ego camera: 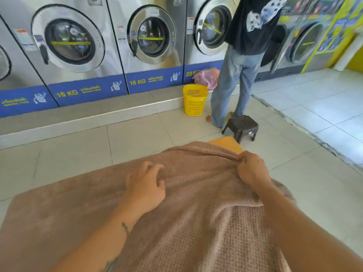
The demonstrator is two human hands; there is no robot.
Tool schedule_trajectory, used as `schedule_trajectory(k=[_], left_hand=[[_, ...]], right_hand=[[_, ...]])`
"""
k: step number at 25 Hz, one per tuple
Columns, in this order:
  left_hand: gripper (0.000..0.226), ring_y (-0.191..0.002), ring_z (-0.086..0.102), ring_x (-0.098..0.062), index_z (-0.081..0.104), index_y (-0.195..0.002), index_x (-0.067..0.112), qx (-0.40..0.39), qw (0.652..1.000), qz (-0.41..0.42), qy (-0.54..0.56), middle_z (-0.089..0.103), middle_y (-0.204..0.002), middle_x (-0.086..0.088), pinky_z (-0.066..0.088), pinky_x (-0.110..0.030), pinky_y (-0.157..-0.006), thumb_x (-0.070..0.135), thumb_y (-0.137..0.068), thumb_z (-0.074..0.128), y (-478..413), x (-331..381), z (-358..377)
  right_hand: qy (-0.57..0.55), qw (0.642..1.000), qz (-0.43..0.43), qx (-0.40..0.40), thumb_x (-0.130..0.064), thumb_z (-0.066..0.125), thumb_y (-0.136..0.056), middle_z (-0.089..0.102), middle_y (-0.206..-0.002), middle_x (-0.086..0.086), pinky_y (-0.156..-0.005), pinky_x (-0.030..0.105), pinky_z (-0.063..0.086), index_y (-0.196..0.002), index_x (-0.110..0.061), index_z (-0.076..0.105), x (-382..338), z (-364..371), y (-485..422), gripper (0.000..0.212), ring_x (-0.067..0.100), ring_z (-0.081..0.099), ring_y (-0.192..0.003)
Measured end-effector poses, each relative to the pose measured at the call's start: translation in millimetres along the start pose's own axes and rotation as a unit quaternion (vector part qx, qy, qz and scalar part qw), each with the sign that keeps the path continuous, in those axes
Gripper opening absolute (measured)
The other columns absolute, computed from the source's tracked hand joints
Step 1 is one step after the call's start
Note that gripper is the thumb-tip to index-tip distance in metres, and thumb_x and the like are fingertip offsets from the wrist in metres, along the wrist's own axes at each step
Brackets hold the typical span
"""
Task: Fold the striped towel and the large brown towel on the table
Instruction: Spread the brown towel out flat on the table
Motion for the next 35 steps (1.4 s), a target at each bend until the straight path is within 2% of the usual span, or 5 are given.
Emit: schedule_trajectory(k=[7,13,17,29,35], left_hand=[[0.059,-0.141,0.03,-0.025,0.029,-0.15,0.032,-0.078,0.99,0.113,0.023,0.025,-0.15,0.008,0.033,-0.051,-0.113,0.032,-0.095,0.053,-62,110,67],[0.107,-0.149,-0.008,-0.035,-0.022,-0.15,0.044,0.009,0.993,0.106,-0.048,-0.026,-0.159,-0.005,0.016,-0.057,-0.12,0.032,-0.086,0.062,-65,123,75],[0.083,-0.15,-0.011,-0.031,-0.008,-0.155,0.043,-0.023,0.991,0.08,-0.102,-0.021,-0.162,-0.003,0.005,-0.055,-0.122,0.05,-0.092,0.046,-78,105,83],[0.065,-0.149,0.008,-0.027,0.027,-0.151,0.038,-0.094,0.984,0.079,-0.126,0.015,-0.16,0.0,0.017,-0.05,-0.122,0.054,-0.092,0.05,-89,107,73],[0.066,-0.149,0.01,-0.025,0.027,-0.152,0.038,-0.087,0.984,0.086,-0.13,0.015,-0.161,0.001,0.019,-0.046,-0.121,0.059,-0.093,0.048,-86,106,70]], right_hand=[[0.154,0.974,-0.038,-0.159,-0.024,0.054,-0.078,0.063,-0.109,0.012,-0.079,0.039,0.054,-0.105,-0.013,0.062,-11,7,-40,0.03,0.032,0.061,-0.094],[0.069,0.944,-0.231,0.227,-0.011,0.047,-0.083,0.057,-0.099,0.011,-0.061,0.043,0.044,-0.099,-0.013,0.05,-89,-67,-67,0.016,0.039,0.059,-0.08],[0.122,0.983,-0.097,-0.092,-0.027,0.05,-0.079,0.065,-0.106,0.015,-0.079,0.042,0.053,-0.089,-0.011,0.058,-45,1,-97,0.02,0.036,0.062,-0.098],[-0.069,0.929,-0.047,-0.36,-0.01,0.057,-0.085,0.059,-0.074,0.009,-0.044,0.026,0.031,-0.105,-0.022,0.069,-19,16,-52,0.026,0.017,0.041,-0.049],[-0.127,0.963,-0.094,-0.219,-0.008,0.061,-0.078,0.06,-0.066,-0.008,-0.058,0.026,0.037,-0.065,-0.02,0.066,-28,6,-61,0.018,0.011,0.053,-0.066]])
Point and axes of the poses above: each hand's wrist, its own y-axis away from the middle knuckle, its own z-axis out of the palm, x = y × z, the point moved 7 cm from there along -y, towards the middle knuckle
